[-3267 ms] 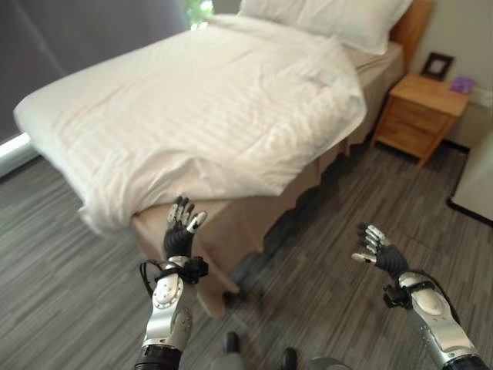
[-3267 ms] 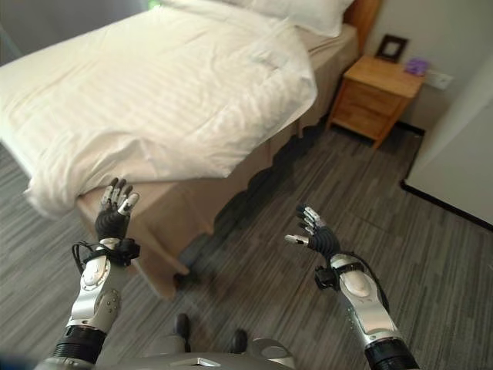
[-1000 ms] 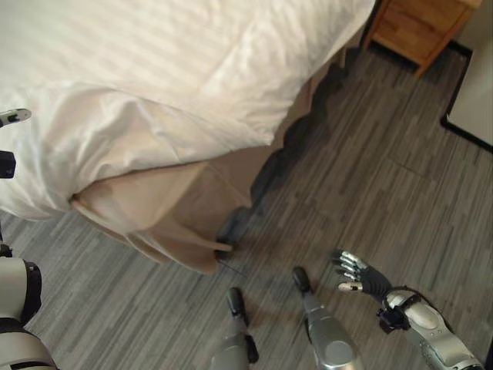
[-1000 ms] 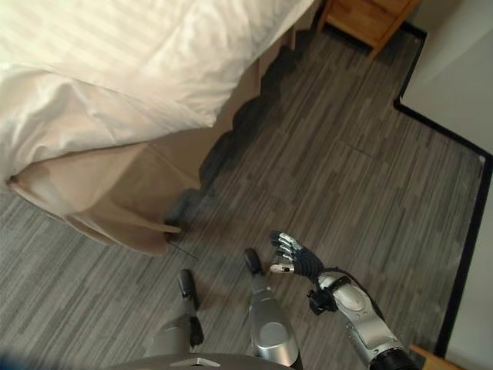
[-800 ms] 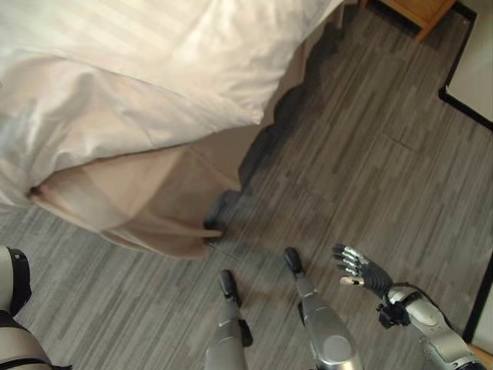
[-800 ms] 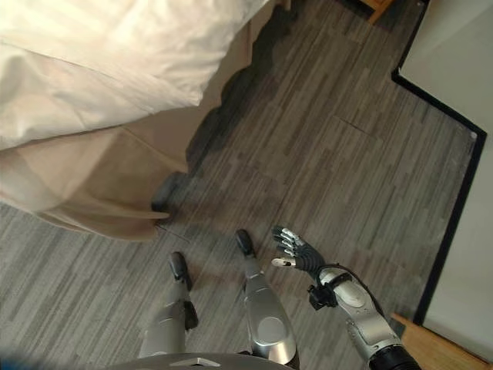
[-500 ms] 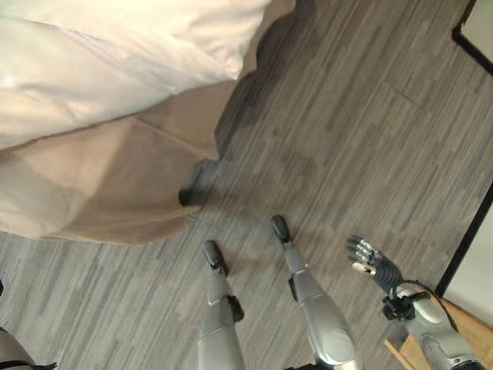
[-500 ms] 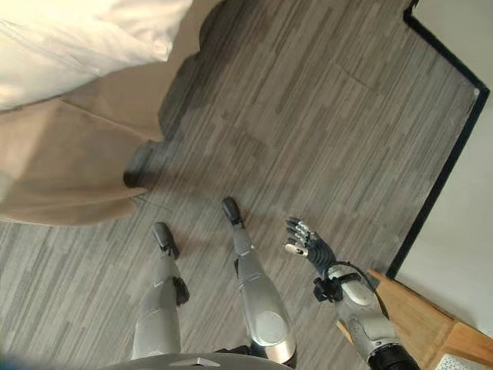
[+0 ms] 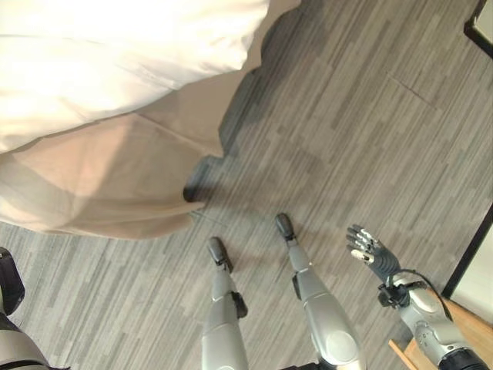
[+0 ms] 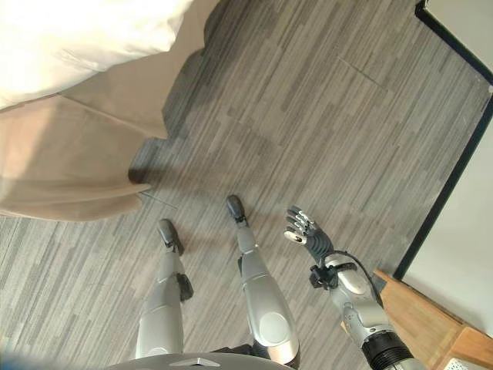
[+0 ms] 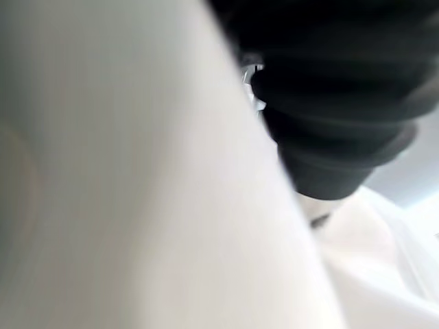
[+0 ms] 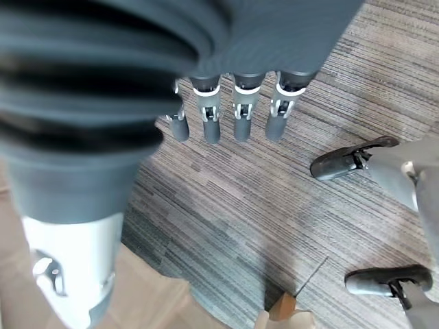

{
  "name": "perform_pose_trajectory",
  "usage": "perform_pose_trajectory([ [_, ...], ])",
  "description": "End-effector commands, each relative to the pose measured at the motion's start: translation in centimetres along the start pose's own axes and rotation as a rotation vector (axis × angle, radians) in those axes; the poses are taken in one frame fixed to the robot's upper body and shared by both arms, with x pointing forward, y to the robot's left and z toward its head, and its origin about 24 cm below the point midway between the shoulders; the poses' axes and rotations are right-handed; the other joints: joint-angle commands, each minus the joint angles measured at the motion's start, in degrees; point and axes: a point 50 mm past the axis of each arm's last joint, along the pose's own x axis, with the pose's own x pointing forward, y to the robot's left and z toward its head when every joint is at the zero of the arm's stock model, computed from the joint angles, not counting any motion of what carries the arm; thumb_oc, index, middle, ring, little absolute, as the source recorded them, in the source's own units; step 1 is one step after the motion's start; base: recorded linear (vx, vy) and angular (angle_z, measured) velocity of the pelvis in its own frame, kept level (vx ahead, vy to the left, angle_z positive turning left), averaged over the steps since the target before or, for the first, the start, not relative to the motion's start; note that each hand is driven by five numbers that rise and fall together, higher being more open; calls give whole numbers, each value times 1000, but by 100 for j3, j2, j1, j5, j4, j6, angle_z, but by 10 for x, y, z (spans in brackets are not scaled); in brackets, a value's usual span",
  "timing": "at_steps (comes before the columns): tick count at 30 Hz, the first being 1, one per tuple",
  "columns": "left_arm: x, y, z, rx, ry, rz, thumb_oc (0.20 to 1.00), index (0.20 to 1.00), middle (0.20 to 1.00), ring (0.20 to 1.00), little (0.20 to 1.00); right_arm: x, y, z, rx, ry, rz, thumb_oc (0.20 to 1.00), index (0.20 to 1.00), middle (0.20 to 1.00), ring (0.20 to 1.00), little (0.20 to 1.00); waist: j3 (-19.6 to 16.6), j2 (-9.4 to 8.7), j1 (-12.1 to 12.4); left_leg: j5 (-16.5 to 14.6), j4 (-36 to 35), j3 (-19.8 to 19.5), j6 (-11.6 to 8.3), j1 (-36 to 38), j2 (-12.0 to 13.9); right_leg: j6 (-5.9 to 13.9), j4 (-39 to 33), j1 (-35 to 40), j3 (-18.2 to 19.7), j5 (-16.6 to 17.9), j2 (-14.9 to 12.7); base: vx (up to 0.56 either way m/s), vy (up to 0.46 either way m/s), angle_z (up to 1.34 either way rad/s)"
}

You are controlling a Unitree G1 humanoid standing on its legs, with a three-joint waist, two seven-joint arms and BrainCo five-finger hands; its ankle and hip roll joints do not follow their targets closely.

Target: Making the bed.

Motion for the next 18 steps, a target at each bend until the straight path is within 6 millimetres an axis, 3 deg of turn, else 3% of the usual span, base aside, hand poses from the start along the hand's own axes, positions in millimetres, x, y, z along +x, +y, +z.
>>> perform_pose_trajectory([
  [1, -4, -19, -8, 241, -5, -131, 200, 200, 200, 200, 200, -11, -11, -2, 10, 2, -15, 1000, 1000, 1000, 1000, 1000, -371, -32, -5, -152, 36, 58, -335, 510, 25, 432, 62, -9, -192, -72, -175, 0, 0, 0],
  [3, -7, -46, 15, 287, -142, -214, 200, 200, 200, 200, 200, -10, -10, -2, 2, -1, -3, 1000, 1000, 1000, 1000, 1000, -453, -2, 66, -185, 36, 49, -314, 692, -6, 437, 62, 189, -227, -98, -213, 4, 0, 2],
  [4, -7, -46, 15, 287, -142, -214, 200, 200, 200, 200, 200, -10, -10, -2, 2, -1, -3, 1000, 1000, 1000, 1000, 1000, -447, -4, 68, -187, 36, 51, -314, 701, -6, 437, 62, 197, -225, -99, -213, 16, 14, 8],
  [6, -12, -55, 13, 296, -173, -257, 200, 200, 200, 200, 200, -10, -10, 0, -4, -7, -1, 1000, 1000, 1000, 1000, 1000, -470, 19, 96, -207, 36, 40, -307, 801, -24, 443, 62, 303, -249, -123, -230, 23, 22, 11],
  [8, -45, -95, -8, 259, -265, -463, 200, 200, 200, 200, 200, -11, -15, -2, -31, -4, -21, 1000, 1000, 1000, 1000, 1000, -601, 98, 272, -304, 36, -10, -253, 1217, -101, 433, 62, 729, -322, -225, -328, 69, 29, 8],
  [9, -45, -94, -10, 259, -261, -461, 200, 200, 200, 200, 200, -11, -15, -2, -35, -2, -19, 1000, 1000, 1000, 1000, 1000, -602, 112, 251, -306, 36, -12, -252, 1223, -101, 433, 62, 736, -324, -226, -328, 65, 19, 3],
  [10, -56, -99, -12, 153, -284, -501, 200, 200, 200, 200, 200, -14, -17, -5, -33, 4, -43, 1000, 1000, 1000, 1000, 1000, -642, 119, 325, -326, 36, -27, -240, 1323, -109, 418, 62, 849, -351, -270, -348, 29, 4, 11],
  [13, -119, -95, -77, 21, -182, -679, 200, 200, 200, 200, 200, -23, -27, -10, -36, 8, -115, 1000, 1000, 1000, 1000, 1000, -762, 180, 481, -404, 36, -87, -179, 1659, -181, 389, 62, 1205, -411, -374, -419, 77, 34, 11],
  [14, -139, -85, -101, 9, -107, -709, 200, 200, 200, 200, 200, -26, -29, -13, -41, 21, -126, 1000, 1000, 1000, 1000, 1000, -827, 188, 488, -414, 36, -96, -152, 1750, -216, 380, 62, 1291, -418, -385, -433, 141, 76, 8],
  [15, -178, -61, -156, 35, 91, -740, 200, 200, 200, 200, 200, -33, -35, -18, -57, 47, -150, 1000, 1000, 1000, 1000, 1000, -942, 200, 558, -480, 36, -115, -103, 1970, -256, 367, 62, 1520, -418, -481, -454, 133, 72, 10],
  [16, -189, -51, -172, 55, 164, -747, 200, 200, 200, 200, 200, -36, -37, -21, -70, 66, -154, 1000, 1000, 1000, 1000, 1000, -1007, 211, 566, -504, 36, -127, -80, 2056, -267, 362, 62, 1621, -430, -504, -465, 101, 52, 9],
  [17, -189, -50, -172, 55, 164, -747, 200, 200, 200, 200, 200, -36, -37, -21, -70, 66, -153, 1000, 1000, 1000, 1000, 1000, -1017, 207, 562, -487, 36, -127, -82, 2036, -270, 360, 62, 1602, -428, -490, -468, 103, 42, 16],
  [18, -219, -23, -214, 97, 367, -724, 200, 200, 200, 200, 200, -43, -40, -23, -87, 89, -154, 1000, 1000, 1000, 1000, 1000, -1141, 222, 613, -548, 36, -132, -40, 2258, -265, 344, 62, 1826, -436, -565, -469, 61, 22, 30],
])
